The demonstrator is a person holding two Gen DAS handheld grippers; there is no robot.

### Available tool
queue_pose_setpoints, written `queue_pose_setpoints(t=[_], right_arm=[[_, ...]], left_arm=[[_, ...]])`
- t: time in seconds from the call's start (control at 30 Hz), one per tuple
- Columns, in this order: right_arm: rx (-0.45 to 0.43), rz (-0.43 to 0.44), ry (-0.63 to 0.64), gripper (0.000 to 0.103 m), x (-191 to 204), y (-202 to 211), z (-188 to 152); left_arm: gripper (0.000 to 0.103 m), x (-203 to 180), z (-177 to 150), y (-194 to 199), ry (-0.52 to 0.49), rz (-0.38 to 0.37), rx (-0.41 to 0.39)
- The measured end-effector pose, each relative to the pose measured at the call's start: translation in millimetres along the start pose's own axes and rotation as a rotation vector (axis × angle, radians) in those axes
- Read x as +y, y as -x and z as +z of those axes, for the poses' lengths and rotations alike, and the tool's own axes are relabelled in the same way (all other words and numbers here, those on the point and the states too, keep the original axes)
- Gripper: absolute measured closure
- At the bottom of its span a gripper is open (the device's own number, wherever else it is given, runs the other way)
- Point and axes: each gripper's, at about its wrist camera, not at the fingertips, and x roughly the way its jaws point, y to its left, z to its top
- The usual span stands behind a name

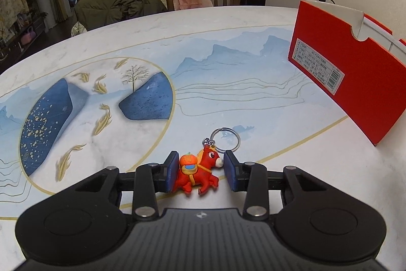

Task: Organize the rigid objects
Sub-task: 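Grasp the orange horse keychain with the left tool, then carry keychain and binder clip into the red box and open both tools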

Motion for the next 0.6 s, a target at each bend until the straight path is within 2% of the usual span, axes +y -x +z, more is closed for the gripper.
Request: queue_pose_setpoints(t=[0.3,0.6], right_arm=[[-0.032,0.024,0.017,0.059,-15.9,9.1,10.4],[-0.070,0.025,0.030,0.059,-44.2,17.3,25.6]], left_arm=[[0.066,-1.4,8.5,18.5,0.045,0.000,-0.013],[0.066,-18.9,32.1,61.8,0.051,-0.054,-0.055]])
